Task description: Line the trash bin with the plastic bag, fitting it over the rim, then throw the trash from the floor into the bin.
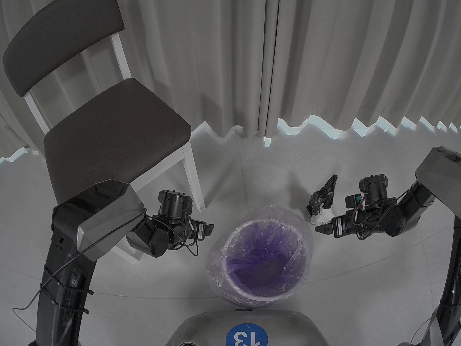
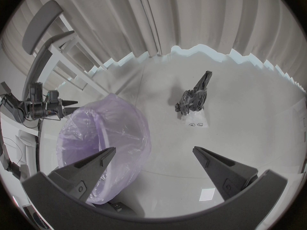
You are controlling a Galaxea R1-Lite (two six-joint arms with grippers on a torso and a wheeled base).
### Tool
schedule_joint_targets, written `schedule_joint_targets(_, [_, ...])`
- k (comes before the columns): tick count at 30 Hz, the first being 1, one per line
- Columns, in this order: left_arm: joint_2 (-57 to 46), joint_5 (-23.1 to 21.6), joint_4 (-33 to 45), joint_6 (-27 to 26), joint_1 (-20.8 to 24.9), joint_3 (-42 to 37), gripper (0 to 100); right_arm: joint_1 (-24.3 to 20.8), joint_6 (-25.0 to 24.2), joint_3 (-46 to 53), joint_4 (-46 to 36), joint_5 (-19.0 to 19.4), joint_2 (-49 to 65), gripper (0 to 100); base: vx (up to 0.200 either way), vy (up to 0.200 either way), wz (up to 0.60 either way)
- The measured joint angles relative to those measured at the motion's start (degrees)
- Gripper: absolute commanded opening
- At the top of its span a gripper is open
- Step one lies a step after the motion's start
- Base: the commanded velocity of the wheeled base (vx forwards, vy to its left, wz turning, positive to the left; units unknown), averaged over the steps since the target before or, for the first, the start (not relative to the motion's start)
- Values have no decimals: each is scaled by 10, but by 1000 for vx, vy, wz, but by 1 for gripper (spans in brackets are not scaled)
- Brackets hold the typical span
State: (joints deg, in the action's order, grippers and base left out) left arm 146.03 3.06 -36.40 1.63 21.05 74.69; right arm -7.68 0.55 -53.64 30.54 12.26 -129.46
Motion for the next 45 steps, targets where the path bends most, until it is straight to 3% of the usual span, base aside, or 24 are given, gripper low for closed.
schedule_joint_targets(7, [-53, -6, -58, 9, 0, -85, 100, -10, 2, -5, 10, -1, -38, 100, 0, 0, 0])
schedule_joint_targets(13, [-95, -12, -88, 10, 4, -136, 100, -16, 7, -70, -17, -2, -83, 100, 0, 0, 0])
schedule_joint_targets(19, [-126, -13, -93, 11, 11, -162, 100, -18, 11, -183, -113, -1, -127, 100, 0, 0, 0])
schedule_joint_targets(29, [-158, -12, -112, 12, 29, -197, 100, -18, 13, -450, -313, 0, -207, 100, 0, 0, 0])
schedule_joint_targets(34, [-168, -11, -131, 15, 38, -215, 100, -15, 13, -549, -355, 0, -238, 100, 0, 0, 0])
schedule_joint_targets(39, [-176, -11, -146, 21, 45, -228, 100, -5, 13, -559, -367, 1, -238, 100, -80, 0, 0])
schedule_joint_targets(45, [-188, -11, -174, 33, 52, -249, 100, 12, 12, -451, -338, 2, -193, 100, -200, 0, 0])
